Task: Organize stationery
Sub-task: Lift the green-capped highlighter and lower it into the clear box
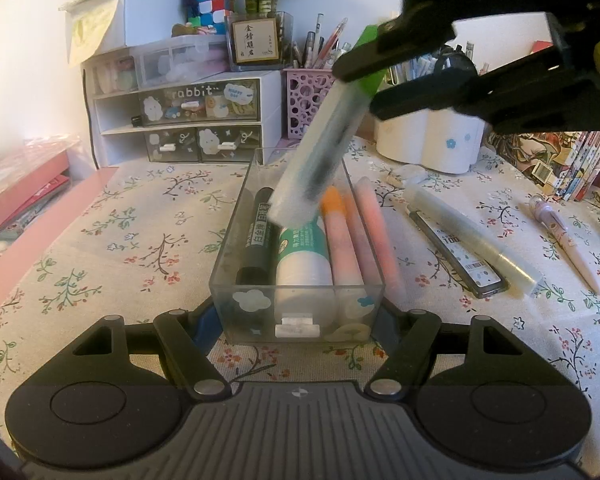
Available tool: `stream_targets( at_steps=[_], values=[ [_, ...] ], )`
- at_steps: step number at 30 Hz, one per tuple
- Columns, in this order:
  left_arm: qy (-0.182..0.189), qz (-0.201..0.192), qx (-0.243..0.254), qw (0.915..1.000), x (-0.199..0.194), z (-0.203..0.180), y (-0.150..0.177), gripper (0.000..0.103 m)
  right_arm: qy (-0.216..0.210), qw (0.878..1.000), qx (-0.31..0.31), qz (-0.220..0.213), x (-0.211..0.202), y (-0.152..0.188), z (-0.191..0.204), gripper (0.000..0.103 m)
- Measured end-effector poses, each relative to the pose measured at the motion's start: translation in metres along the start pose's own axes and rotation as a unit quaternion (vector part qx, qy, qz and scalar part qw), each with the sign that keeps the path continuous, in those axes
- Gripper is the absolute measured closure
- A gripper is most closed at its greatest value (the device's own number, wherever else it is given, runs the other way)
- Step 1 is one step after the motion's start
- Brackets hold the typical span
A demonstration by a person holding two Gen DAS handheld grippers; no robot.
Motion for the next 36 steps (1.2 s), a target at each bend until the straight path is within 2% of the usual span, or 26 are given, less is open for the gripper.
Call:
stream_targets(
  at_steps=[3,6,15,23,32,36],
  values=[
    [0.000,0.000,0.000,1.0000,0.000,0.000,0.000,0.031,0.002,1.000,-0.002,0.008,0.006,0.004,0.001,0.088],
    [0.001,0.000,0.001,1.0000,0.000,0.000,0.000,0.031,0.020,0.999,-0.030,0.017,0.013,0.010,0.003,0.088],
    [0.002,0.001,0.002,1.0000,0.001,0.001,0.000,0.031,0.013,0.998,-0.023,0.048,0.031,0.008,0.000,0.088],
    [0.002,0.000,0.002,1.0000,0.001,0.000,0.000,0.031,0.028,0.993,-0.012,0.110,0.063,0.023,-0.008,0.090],
    [0.002,0.000,0.004,1.0000,0.002,0.000,-0.001,0.031,0.070,0.993,-0.037,0.082,0.073,0.005,-0.008,0.090],
    [0.005,0.001,0.006,1.0000,0.001,0.000,0.000,0.031,0.111,0.991,-0.054,0.059,0.090,-0.014,-0.005,0.090]
  ],
)
Point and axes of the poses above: each gripper's, at about its wrist camera, not at the fingertips, and x roughly the way its jaws point, z to its left, y to its underside, the point moved 6 cm from there along x, roughly the way its jaws point, and after that the axes turned 15 degrees about x, right-handed, at the moved point
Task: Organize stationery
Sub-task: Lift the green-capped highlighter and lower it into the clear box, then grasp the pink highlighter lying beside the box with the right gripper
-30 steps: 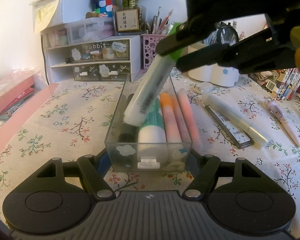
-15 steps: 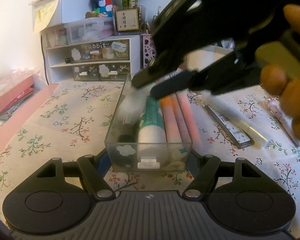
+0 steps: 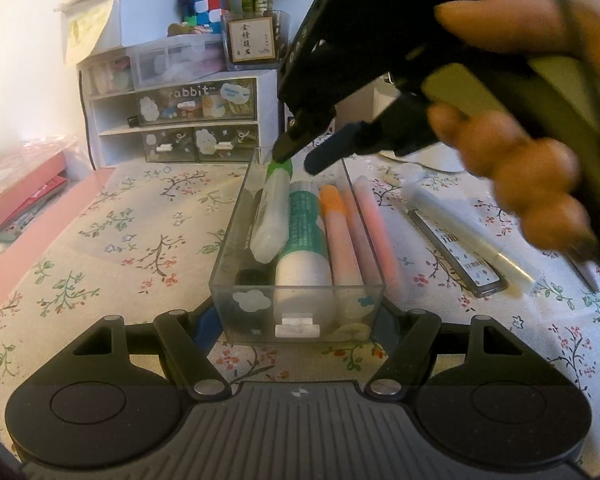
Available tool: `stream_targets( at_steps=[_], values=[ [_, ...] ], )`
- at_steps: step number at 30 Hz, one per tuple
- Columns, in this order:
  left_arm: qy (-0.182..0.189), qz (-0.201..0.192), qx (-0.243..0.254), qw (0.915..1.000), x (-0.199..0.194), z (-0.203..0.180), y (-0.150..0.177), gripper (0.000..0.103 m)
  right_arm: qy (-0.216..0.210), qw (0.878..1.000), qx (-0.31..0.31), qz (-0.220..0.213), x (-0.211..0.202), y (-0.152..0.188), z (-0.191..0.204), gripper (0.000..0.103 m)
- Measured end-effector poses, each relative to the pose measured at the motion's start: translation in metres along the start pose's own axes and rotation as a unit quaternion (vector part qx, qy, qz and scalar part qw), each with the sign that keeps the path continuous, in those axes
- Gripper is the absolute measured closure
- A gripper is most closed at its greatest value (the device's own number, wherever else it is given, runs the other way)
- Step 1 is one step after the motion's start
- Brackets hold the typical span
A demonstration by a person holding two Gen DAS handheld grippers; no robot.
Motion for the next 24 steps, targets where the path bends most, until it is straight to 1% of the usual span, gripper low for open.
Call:
stream_targets(
  at_steps=[2,5,7,8,11,12,14,16,18,19,21,24],
  values=[
    [-0.001,-0.001,0.000,1.0000,0.000,0.000,0.000,0.031,0.008,1.000,0.003,0.007,0.010,-0.006,-0.001,0.090],
    [-0.002,0.000,-0.001,1.0000,0.001,0.000,-0.001,0.031,0.007,1.000,-0.003,0.024,0.020,-0.004,0.000,0.092],
    [-0.002,0.001,-0.001,1.0000,0.000,-0.001,0.000,0.031,-0.014,0.999,0.010,0.033,0.017,-0.001,0.000,0.093],
    [-0.002,0.001,-0.001,1.0000,0.000,-0.001,-0.001,0.031,-0.018,0.999,0.018,0.035,0.013,0.001,0.000,0.094],
    [-0.002,0.001,0.000,1.0000,0.000,-0.001,-0.001,0.031,-0.019,0.999,0.028,0.041,0.003,0.010,0.002,0.096],
    [-0.002,0.000,0.000,1.0000,0.000,-0.001,-0.001,0.031,-0.018,0.998,0.031,0.050,0.001,0.016,0.003,0.095],
    [-0.002,0.000,0.000,1.0000,0.000,-0.002,-0.001,0.030,-0.014,0.998,0.021,0.056,0.000,0.026,0.005,0.094],
    [-0.001,0.001,0.000,1.0000,0.000,-0.002,-0.001,0.030,-0.014,0.998,0.027,0.058,-0.003,0.029,0.005,0.095],
    [0.000,0.001,0.000,1.0000,0.000,-0.001,-0.001,0.030,-0.026,0.997,0.024,0.064,-0.006,0.030,0.006,0.095],
    [0.000,0.001,0.000,1.0000,0.000,-0.001,-0.001,0.030,-0.032,0.998,0.022,0.058,-0.009,0.028,0.006,0.094],
    [0.001,0.001,-0.001,1.0000,0.000,-0.001,-0.001,0.030,-0.043,0.998,0.033,0.033,-0.020,0.022,0.001,0.094],
    [0.004,0.001,-0.006,1.0000,0.000,0.000,0.000,0.030,-0.037,0.997,0.063,0.003,-0.035,0.013,-0.020,0.094]
  ],
)
Point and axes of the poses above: each gripper's, at about its wrist camera, not at the fingertips, and x roughly the way its jaws point, z to its left, y to its underside, the point moved 6 cm from there along x, roughly the way its jaws point, and after that the axes turned 15 degrees about x, right-handed, at the moved point
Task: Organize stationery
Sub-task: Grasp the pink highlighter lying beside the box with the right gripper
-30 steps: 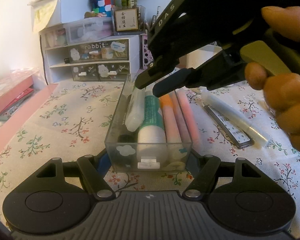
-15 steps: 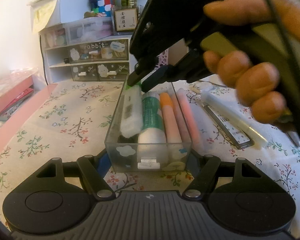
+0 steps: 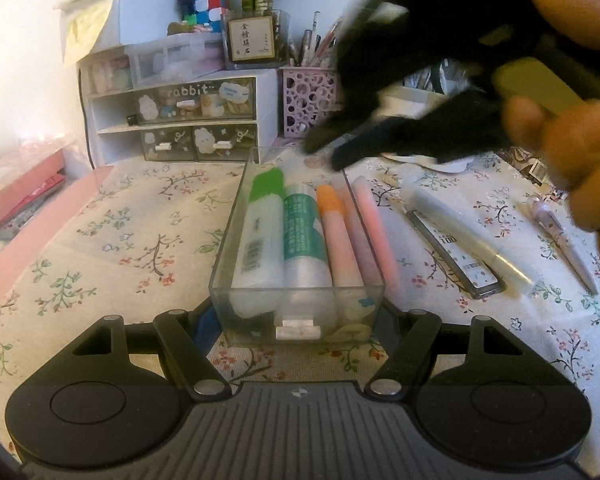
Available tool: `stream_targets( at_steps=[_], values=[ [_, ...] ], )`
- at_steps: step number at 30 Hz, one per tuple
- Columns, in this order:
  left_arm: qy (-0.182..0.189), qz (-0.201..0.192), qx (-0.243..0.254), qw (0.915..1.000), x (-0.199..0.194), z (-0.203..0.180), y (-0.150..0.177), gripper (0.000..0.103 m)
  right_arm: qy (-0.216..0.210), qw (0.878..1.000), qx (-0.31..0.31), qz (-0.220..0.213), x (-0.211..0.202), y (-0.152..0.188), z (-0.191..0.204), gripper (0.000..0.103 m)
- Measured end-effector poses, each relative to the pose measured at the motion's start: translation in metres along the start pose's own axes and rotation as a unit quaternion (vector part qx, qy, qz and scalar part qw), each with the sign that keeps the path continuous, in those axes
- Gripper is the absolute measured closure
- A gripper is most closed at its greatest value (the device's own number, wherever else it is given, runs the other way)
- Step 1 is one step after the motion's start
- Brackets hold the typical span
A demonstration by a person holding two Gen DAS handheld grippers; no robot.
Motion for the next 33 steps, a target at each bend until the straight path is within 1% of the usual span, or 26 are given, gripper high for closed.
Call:
stream_targets(
  at_steps=[3,6,8,10,13,15,17,18,20,21,22,23,25,29,31,32,33],
  values=[
    [-0.001,-0.001,-0.004,1.0000,0.000,0.000,0.000,0.031,0.013,0.999,0.038,-0.024,-0.014,-0.009,-0.030,0.094],
    [-0.004,-0.002,-0.003,1.0000,0.000,-0.001,0.000,0.031,0.042,0.997,0.054,-0.035,-0.020,-0.012,-0.053,0.093],
    [-0.004,-0.001,-0.004,1.0000,0.000,-0.002,0.000,0.031,0.053,0.996,0.052,-0.039,-0.022,-0.011,-0.059,0.093],
    [-0.005,-0.001,-0.005,1.0000,0.000,-0.002,0.000,0.031,0.055,0.997,0.045,-0.041,-0.024,-0.011,-0.060,0.093],
    [-0.006,-0.001,-0.008,0.9999,-0.001,-0.002,0.000,0.031,0.053,0.998,0.027,-0.029,-0.020,-0.007,-0.055,0.093],
    [-0.004,-0.001,-0.011,0.9999,-0.001,0.000,0.000,0.031,0.058,0.998,0.012,-0.029,-0.017,-0.005,-0.049,0.093],
    [-0.005,-0.002,-0.008,0.9999,-0.002,-0.001,0.000,0.031,0.060,0.998,0.009,-0.023,-0.013,-0.004,-0.048,0.093],
    [-0.006,-0.002,-0.008,1.0000,-0.002,-0.001,0.000,0.031,0.065,0.998,0.005,-0.015,-0.008,-0.003,-0.047,0.093],
    [-0.004,-0.001,-0.007,1.0000,-0.002,-0.001,0.001,0.031,0.090,0.996,-0.016,-0.011,0.001,0.000,-0.045,0.093],
    [-0.004,-0.001,-0.005,1.0000,-0.002,-0.001,0.001,0.031,0.094,0.995,-0.020,-0.010,0.004,0.002,-0.045,0.093],
    [-0.005,-0.002,-0.004,1.0000,-0.002,-0.001,0.001,0.031,0.088,0.996,-0.018,-0.007,0.005,0.003,-0.046,0.093],
    [-0.006,-0.002,-0.004,1.0000,-0.002,-0.002,0.001,0.031,0.086,0.996,-0.018,0.000,0.009,0.004,-0.045,0.091],
    [-0.007,-0.002,-0.004,1.0000,-0.002,-0.002,0.001,0.031,0.094,0.995,-0.033,-0.010,0.012,0.004,-0.041,0.090],
    [-0.006,-0.003,-0.003,1.0000,-0.002,-0.002,0.001,0.031,0.113,0.992,-0.061,-0.005,0.019,0.002,-0.032,0.085],
    [-0.006,-0.002,-0.005,1.0000,-0.002,-0.002,0.001,0.031,0.122,0.989,-0.080,-0.005,0.020,0.002,-0.028,0.086],
    [-0.005,-0.002,-0.007,1.0000,-0.003,-0.001,0.001,0.031,0.124,0.989,-0.081,-0.005,0.019,0.001,-0.028,0.088],
    [-0.004,-0.003,-0.009,1.0000,-0.003,-0.001,0.002,0.031,0.126,0.989,-0.074,-0.007,0.016,0.000,-0.032,0.094]
  ],
)
Point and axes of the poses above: each gripper's, at about its wrist camera, not at the fingertips, and x roughly the way its jaws point, z to its left, y to its underside, the point moved 6 cm from there along x, roughly the way its jaws point, and after that the axes turned 15 degrees about x, right-handed, at the moved point
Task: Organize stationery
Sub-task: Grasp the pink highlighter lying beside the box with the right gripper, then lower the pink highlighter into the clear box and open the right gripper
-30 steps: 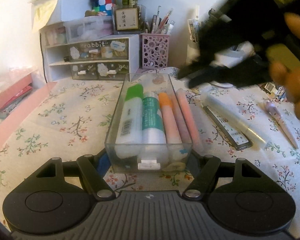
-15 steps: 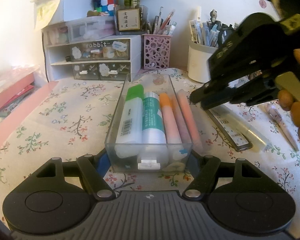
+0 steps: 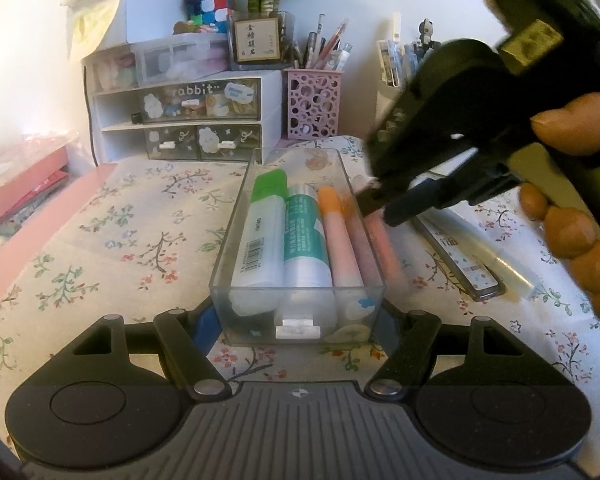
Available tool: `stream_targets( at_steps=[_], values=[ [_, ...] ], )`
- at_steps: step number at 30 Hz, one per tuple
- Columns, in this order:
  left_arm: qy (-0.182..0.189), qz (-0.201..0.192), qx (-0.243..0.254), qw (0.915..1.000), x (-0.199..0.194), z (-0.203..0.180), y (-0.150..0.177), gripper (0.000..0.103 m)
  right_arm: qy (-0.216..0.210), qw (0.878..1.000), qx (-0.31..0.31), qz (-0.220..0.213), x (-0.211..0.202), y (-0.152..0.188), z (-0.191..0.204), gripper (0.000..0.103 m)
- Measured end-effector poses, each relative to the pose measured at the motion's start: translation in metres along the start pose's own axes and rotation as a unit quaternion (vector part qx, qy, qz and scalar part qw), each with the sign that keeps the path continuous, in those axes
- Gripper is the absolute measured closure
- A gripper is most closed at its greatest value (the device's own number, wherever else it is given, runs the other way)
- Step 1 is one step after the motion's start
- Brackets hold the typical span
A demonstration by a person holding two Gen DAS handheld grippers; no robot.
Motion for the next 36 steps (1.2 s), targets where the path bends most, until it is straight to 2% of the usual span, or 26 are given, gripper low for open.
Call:
stream_targets(
  at_steps=[4,8,12,17,20,23,28,36],
  values=[
    [-0.006,-0.001,0.005,1.0000,0.000,-0.002,-0.001,0.031,-0.018,0.999,0.028,0.002,-0.001,0.000,-0.012,0.094],
    [-0.006,0.000,0.006,1.0000,0.001,-0.002,-0.001,0.031,0.000,1.000,-0.007,-0.001,-0.001,0.001,-0.004,0.092],
    [-0.010,0.001,0.003,0.9999,0.000,0.001,0.000,0.031,0.045,0.997,-0.061,0.005,0.009,0.001,0.010,0.087],
    [-0.012,0.000,0.003,0.9999,-0.001,0.001,0.001,0.031,0.045,0.996,-0.074,-0.005,0.009,0.002,0.010,0.090],
    [-0.013,0.000,0.003,0.9999,-0.001,0.001,0.000,0.031,0.032,0.999,-0.028,-0.007,0.002,0.002,-0.003,0.090],
    [-0.012,-0.001,0.004,0.9999,-0.001,0.001,0.000,0.031,-0.008,0.999,0.037,-0.003,-0.005,0.003,-0.018,0.090],
    [-0.013,-0.001,0.003,0.9999,0.000,0.001,0.001,0.031,-0.074,0.990,0.124,-0.001,-0.017,0.007,-0.041,0.090],
    [-0.011,-0.003,0.009,0.9999,-0.001,-0.007,-0.001,0.031,-0.086,0.985,0.150,-0.020,-0.033,0.011,-0.047,0.090]
  ],
)
Point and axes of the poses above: each gripper's, at about its wrist camera, not at the fingertips, and x roughly the way its jaws point, z to its left, y to its underside, the point moved 6 cm from there along x, roughly the way its jaws point, and after that the axes turned 15 degrees about x, right-handed, at the moved point
